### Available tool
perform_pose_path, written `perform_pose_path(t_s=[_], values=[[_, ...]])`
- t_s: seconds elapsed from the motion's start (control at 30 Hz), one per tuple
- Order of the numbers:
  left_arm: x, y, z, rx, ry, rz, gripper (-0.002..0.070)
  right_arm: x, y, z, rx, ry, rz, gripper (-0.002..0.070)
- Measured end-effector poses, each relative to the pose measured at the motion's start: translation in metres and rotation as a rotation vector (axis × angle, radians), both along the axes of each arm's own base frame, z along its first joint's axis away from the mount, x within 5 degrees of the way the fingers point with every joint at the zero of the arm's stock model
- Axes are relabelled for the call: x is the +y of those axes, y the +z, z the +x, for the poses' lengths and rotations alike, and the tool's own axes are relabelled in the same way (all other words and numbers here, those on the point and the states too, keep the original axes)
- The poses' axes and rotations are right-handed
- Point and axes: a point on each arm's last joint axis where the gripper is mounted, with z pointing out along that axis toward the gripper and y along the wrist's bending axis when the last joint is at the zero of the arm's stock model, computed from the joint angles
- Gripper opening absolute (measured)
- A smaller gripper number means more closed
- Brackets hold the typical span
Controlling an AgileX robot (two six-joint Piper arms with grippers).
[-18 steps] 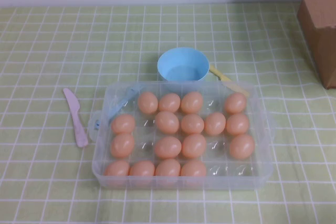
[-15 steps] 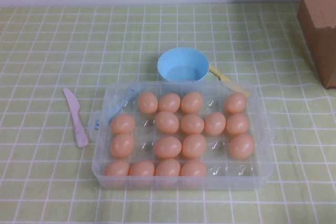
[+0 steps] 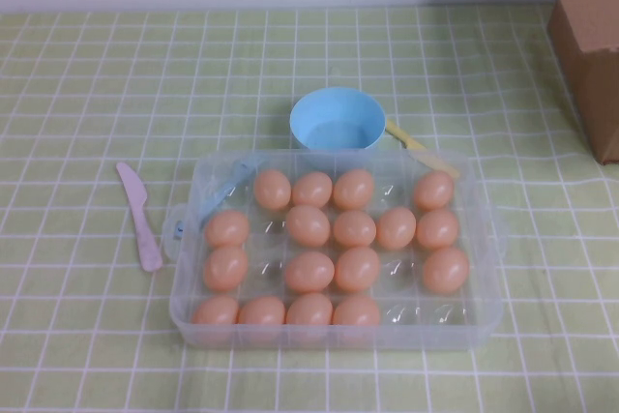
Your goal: Take an egg out of the egg box
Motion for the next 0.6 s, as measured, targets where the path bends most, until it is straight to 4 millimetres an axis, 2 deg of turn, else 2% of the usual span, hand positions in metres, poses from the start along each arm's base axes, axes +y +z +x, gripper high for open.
perform_pose_path(t_s=[0.53,0.6], values=[[0.0007,0.0001,0.0,-0.002,-0.004,0.04,-0.0004,0.0,0.0,0.0,0.0,0.0,0.0,-0.0018],[-0.0009,0.0018,0.0005,-0.019,-0.002,-0.03,-0.0004,0.0,0.0,0.0,0.0,0.0,0.0,-0.0018]])
